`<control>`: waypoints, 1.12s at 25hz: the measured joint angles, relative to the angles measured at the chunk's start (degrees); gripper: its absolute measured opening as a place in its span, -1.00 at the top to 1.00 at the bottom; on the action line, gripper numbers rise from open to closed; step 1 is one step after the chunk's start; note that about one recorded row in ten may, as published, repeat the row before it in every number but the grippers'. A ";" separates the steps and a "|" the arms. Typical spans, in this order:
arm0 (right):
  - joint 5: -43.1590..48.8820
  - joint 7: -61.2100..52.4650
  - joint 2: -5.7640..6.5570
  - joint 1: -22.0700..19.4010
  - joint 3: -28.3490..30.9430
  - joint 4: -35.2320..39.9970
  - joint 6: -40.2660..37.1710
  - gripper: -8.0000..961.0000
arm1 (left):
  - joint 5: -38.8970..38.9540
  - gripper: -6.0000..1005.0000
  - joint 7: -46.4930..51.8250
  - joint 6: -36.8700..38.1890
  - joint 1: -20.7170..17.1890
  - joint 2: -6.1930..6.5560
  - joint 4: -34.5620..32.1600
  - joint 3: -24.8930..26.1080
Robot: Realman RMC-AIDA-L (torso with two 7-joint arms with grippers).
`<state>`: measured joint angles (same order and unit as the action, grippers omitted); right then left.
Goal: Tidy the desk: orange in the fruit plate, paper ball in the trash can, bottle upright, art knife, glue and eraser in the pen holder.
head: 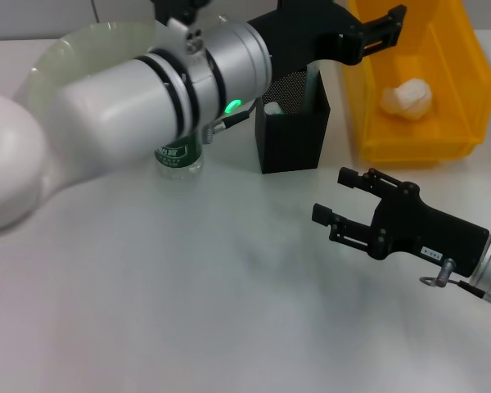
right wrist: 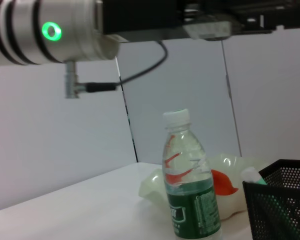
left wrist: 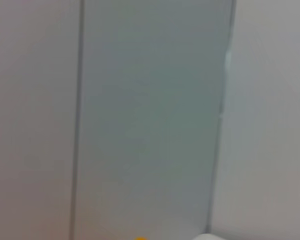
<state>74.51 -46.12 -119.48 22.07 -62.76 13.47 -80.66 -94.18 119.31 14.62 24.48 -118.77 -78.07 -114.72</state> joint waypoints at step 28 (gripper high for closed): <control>1.28 -0.24 1.39 -1.24 -0.33 1.42 -9.93 -0.59 | 24.25 -0.61 -47.92 74.72 -0.09 2.53 39.01 44.38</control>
<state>75.79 -46.37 -118.09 20.82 -63.09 14.89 -90.58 -69.93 71.39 89.34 24.39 -116.23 -39.06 -70.34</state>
